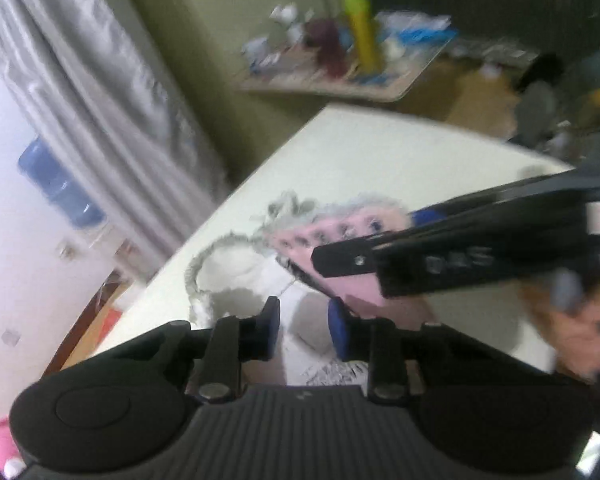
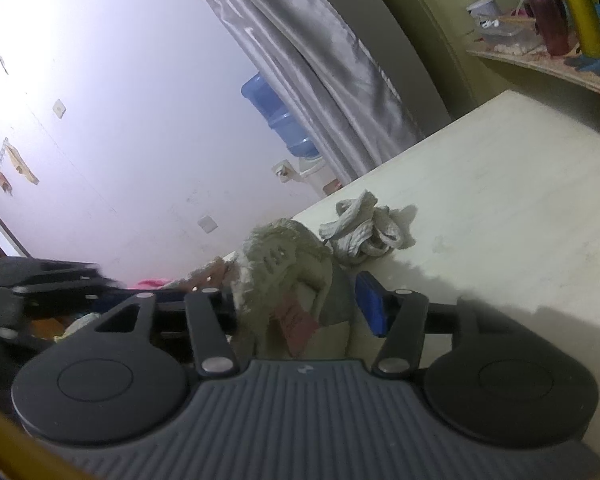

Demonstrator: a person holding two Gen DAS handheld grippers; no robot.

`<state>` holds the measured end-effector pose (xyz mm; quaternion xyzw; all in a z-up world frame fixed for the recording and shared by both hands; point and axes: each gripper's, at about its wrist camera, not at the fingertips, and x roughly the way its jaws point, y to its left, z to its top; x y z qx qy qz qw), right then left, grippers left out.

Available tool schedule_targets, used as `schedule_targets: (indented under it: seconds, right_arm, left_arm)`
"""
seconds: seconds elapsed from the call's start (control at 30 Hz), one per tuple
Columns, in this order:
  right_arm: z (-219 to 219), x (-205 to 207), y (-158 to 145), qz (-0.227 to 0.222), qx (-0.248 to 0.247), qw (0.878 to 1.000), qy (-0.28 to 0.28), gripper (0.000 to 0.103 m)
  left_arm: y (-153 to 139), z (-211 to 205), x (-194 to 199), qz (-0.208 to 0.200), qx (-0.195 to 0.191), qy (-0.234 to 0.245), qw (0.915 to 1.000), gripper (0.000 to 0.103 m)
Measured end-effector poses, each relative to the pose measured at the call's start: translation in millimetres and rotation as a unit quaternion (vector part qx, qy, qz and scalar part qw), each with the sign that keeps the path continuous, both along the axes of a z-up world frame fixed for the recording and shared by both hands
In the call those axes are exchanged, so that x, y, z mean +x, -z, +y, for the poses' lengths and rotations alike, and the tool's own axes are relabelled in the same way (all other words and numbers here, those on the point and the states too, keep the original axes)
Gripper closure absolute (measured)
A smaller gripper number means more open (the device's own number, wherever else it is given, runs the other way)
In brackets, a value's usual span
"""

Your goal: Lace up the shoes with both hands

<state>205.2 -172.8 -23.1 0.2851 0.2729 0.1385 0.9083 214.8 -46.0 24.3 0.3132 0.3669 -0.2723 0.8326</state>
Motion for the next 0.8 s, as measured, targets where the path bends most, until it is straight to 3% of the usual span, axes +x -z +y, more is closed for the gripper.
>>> schedule_targets:
  seconds: [0.13, 0.3, 0.57, 0.8]
  right_arm:
    - [-3.6, -0.8, 1.7, 0.002, -0.001, 1.0, 0.002, 0.047]
    - [-1.5, -1.5, -0.5, -0.007, -0.025, 1.0, 0.0, 0.047]
    - [-4.6, 1.8, 0.3, 0.005, -0.014, 1.0, -0.009, 0.047]
    - [-6.5, 4.5, 1.4, 0.011, -0.007, 1.0, -0.014, 0.046]
  left_arm:
    - [10.4, -4.5, 21.1, 0.041, -0.009, -0.046, 0.998, 0.085]
    - [5.3, 5.3, 17.7, 0.068, -0.01, -0.049, 0.9964, 0.085]
    - [-1.7, 15.8, 15.4, 0.117, -0.03, -0.078, 0.9897, 0.084]
    - [6.7, 10.1, 31.3, 0.094, -0.025, -0.09, 0.9913, 0.086]
